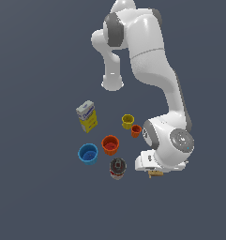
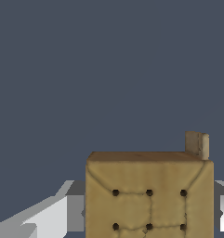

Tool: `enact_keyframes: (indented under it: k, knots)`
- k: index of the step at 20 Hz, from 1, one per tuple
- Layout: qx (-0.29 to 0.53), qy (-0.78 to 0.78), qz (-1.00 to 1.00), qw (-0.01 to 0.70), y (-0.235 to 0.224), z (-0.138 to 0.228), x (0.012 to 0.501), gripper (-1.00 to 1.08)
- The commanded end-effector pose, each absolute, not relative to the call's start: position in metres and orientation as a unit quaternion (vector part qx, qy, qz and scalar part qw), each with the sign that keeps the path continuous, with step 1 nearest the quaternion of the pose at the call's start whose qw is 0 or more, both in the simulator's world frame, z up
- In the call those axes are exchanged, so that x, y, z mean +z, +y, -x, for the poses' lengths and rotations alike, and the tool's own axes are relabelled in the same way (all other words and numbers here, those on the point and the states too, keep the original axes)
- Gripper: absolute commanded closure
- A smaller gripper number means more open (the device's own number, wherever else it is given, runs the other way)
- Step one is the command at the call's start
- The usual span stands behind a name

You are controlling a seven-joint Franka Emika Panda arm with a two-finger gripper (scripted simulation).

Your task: Pick up a designated object from a clutter of objects.

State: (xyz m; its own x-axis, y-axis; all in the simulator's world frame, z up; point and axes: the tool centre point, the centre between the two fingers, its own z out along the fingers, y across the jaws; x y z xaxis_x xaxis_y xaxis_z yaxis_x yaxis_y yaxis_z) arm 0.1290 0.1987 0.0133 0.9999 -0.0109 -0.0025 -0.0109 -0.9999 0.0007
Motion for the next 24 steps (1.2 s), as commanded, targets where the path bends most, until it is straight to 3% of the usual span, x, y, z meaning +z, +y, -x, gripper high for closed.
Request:
enact_keyframes:
  k: [1, 11, 24]
  knots:
    - [0.0, -0.006, -1.0, 0.0, 0.196, -0.128, 0.019, 1.08]
    - [0.0, -0.006, -1.0, 0.0, 0.171, -0.11, 0.062, 1.08]
    - [0.0, -0.006, -1.0, 0.0, 0.11, -0.069, 0.168, 1.08]
